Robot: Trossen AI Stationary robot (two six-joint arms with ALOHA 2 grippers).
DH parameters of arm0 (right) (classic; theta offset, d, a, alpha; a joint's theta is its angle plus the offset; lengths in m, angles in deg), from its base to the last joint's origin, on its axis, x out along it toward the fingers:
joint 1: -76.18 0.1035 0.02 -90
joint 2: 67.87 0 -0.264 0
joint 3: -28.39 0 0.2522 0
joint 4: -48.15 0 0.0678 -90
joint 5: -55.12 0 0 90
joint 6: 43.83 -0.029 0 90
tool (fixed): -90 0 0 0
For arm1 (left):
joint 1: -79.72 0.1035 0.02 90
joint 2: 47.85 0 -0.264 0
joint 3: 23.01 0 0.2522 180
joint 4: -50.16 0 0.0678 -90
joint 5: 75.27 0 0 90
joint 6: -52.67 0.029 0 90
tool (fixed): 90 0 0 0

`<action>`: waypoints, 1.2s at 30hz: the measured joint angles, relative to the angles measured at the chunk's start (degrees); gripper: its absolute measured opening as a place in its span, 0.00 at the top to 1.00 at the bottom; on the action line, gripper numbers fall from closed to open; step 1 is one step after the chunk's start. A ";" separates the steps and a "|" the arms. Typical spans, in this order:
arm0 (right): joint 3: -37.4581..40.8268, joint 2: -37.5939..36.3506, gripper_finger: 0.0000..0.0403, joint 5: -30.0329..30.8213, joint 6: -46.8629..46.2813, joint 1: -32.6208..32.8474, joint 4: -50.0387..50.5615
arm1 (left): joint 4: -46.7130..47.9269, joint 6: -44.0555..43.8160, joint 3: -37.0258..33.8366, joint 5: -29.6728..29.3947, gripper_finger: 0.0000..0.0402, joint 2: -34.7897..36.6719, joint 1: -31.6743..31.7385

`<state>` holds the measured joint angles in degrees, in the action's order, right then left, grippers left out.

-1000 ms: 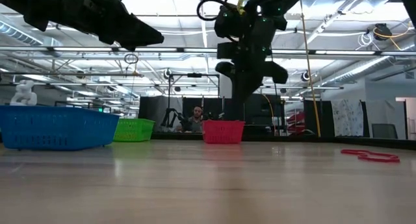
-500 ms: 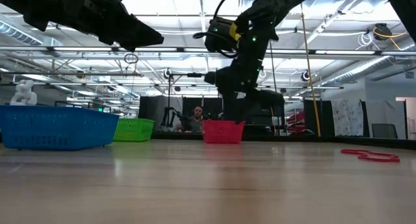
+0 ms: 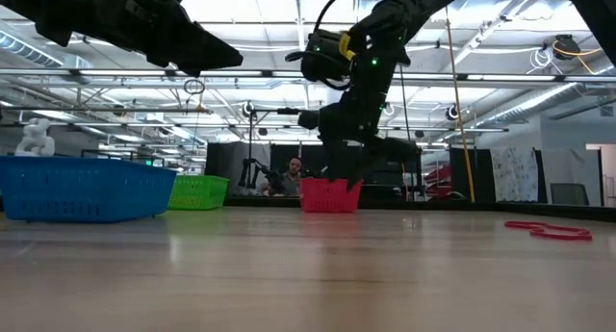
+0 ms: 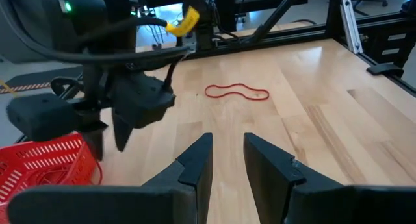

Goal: Sort rubber bands into baskets
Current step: Put the red rubber band into the red bin

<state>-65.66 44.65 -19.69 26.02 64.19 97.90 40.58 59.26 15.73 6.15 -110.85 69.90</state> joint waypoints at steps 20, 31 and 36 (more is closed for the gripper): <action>0.00 1.80 0.63 7.43 14.02 -0.27 -1.39 | 0.22 -0.09 0.00 -0.24 0.76 0.00 0.07; 0.12 3.85 0.63 13.25 16.01 -1.07 -1.73 | 0.29 -0.15 0.01 -0.24 0.76 0.00 0.07; 0.04 3.74 0.68 14.41 17.00 -1.07 -2.48 | 0.31 -0.15 0.00 -0.26 0.76 0.00 0.07</action>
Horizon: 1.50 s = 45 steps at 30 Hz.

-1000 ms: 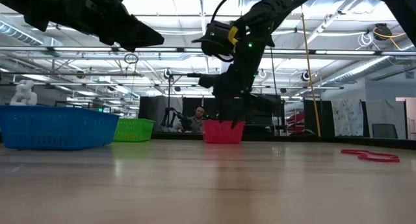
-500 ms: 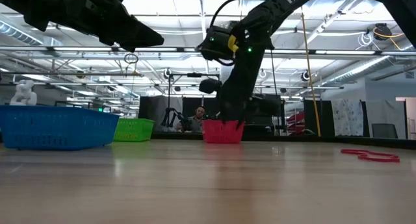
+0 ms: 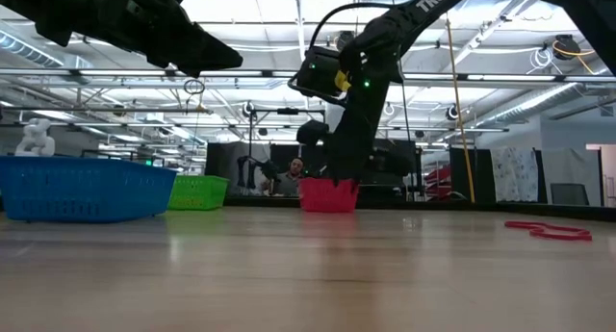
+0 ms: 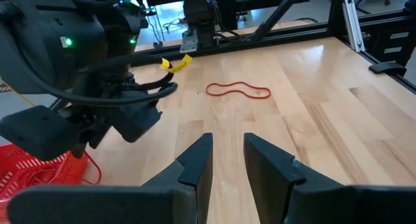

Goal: Sort rubber bands into baskets
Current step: Put the red rubber band into the red bin

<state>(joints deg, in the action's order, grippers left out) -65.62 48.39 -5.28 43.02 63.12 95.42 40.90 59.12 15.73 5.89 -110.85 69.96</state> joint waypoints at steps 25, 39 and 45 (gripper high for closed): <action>0.00 -5.46 1.00 -1.56 -9.90 2.77 -3.47 | 0.02 0.00 0.00 0.02 0.76 0.00 0.00; -0.04 -11.95 1.00 -18.58 -27.37 -1.18 -0.07 | 0.02 0.02 0.00 0.02 0.76 -0.02 0.00; 0.00 -7.45 0.96 -16.20 -21.56 -1.29 5.84 | 0.00 0.00 0.00 0.02 0.76 -0.01 0.00</action>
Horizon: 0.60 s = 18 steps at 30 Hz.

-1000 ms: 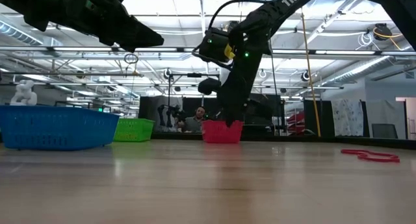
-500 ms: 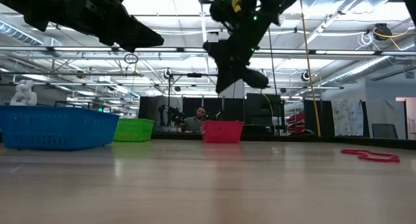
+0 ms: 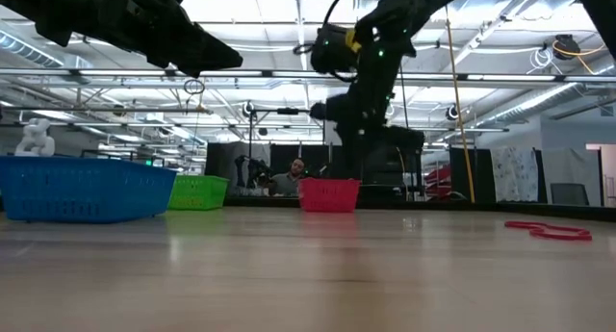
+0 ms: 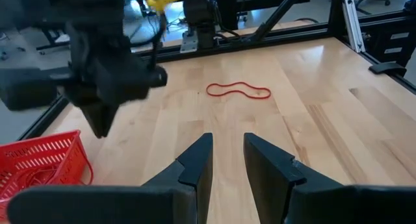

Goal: Sort rubber bands into baskets
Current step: Put the red rubber band into the red bin

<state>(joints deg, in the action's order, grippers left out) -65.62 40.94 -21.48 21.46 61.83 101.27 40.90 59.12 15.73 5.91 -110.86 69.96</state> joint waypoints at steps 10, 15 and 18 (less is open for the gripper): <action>-0.07 3.58 0.77 6.20 12.88 1.09 -5.60 | 0.05 0.00 0.00 -0.15 0.76 -0.01 0.02; 0.00 5.10 0.66 6.24 14.10 0.46 -5.61 | 0.12 0.12 0.00 -0.17 0.76 -0.01 0.04; -0.04 6.32 0.63 6.67 15.99 0.42 -6.22 | 0.22 0.14 0.00 -0.17 0.76 -0.01 0.04</action>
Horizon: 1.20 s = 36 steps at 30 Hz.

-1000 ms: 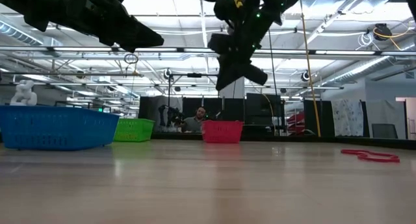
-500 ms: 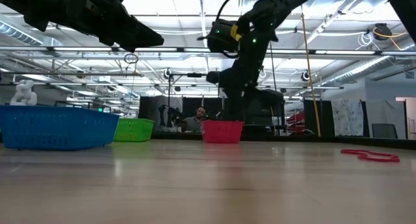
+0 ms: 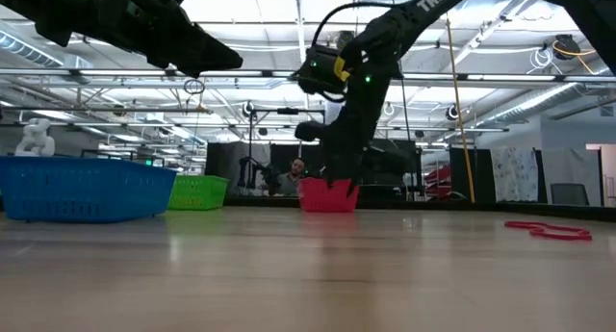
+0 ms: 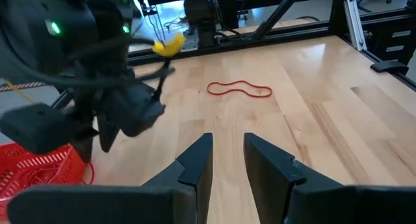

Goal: Sort rubber bands into baskets
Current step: Put the red rubber band into the red bin

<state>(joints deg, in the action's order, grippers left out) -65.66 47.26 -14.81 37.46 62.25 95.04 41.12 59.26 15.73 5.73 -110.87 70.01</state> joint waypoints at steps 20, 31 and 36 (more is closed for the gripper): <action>0.04 6.69 0.80 14.59 9.58 -0.66 -6.06 | 1.30 0.26 0.00 -0.28 0.76 0.00 0.00; 0.04 5.42 1.00 12.13 0.49 3.01 -6.69 | 1.44 0.26 0.00 -0.28 0.76 0.00 0.00; 0.04 1.39 1.00 9.12 -5.63 4.49 -6.84 | 1.49 0.26 0.00 -0.28 0.76 0.00 0.00</action>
<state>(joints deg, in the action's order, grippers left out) -65.62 48.65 -5.68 31.83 66.74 88.21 42.62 59.53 15.73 5.45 -110.87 70.01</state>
